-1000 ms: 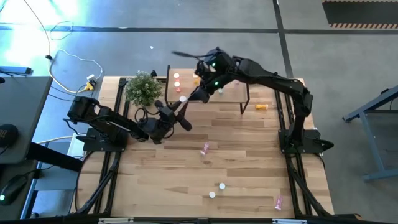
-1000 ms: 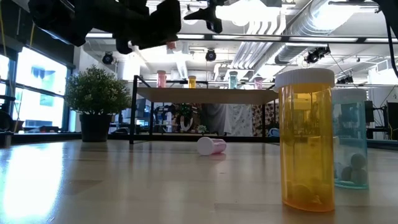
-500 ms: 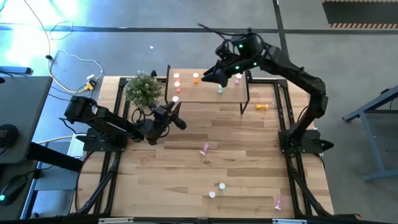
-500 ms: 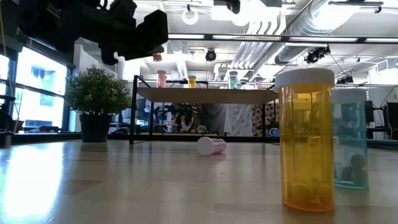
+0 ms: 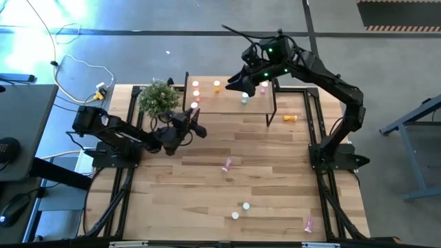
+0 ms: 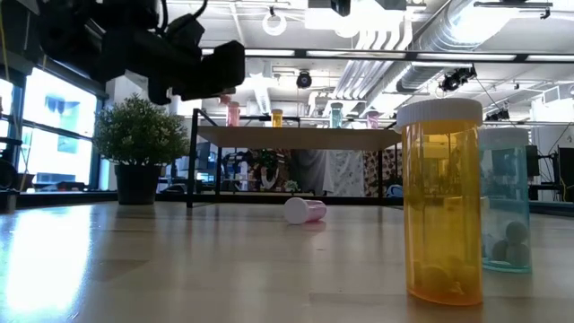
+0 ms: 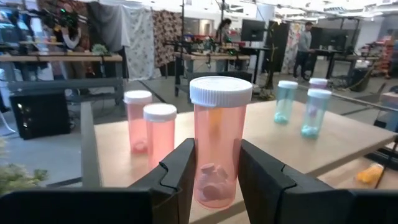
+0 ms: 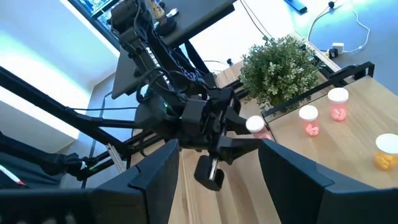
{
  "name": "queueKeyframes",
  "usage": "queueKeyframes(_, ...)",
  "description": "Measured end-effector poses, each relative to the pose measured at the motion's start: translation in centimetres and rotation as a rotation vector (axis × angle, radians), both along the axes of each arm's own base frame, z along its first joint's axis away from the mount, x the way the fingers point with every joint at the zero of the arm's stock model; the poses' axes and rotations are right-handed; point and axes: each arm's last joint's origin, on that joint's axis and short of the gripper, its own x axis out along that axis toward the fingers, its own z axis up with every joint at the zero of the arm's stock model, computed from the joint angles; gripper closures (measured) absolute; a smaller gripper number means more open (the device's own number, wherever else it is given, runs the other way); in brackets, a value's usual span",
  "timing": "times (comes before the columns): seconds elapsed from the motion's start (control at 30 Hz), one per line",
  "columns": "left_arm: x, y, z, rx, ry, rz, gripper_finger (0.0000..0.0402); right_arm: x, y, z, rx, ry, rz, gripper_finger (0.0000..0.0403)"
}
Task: Pick and place medicine bottles onto shelf by color
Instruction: Put the pink pill bottle on the shelf aligned with the other pink pill bottles
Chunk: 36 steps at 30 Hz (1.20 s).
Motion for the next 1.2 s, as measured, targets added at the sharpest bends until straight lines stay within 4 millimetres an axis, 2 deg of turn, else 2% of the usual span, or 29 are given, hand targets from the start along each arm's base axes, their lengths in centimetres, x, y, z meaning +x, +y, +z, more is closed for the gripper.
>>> queueKeyframes(0.43,-0.2,1.7,-0.4,-0.018,0.02,0.011,0.0304,0.0,-0.2,0.0,-0.014,0.005,-0.025,0.0192)
queueKeyframes(0.77,-0.2,1.5,-0.8,-0.047,0.014,0.015,0.0304,-0.2,-0.5,0.0,-0.014,0.005,-0.036,0.0192)
queueKeyframes(1.2,0.5,2.4,-2.0,-0.062,0.044,0.01,0.0304,-0.2,-0.5,0.0,-0.014,0.004,-0.036,0.0192)
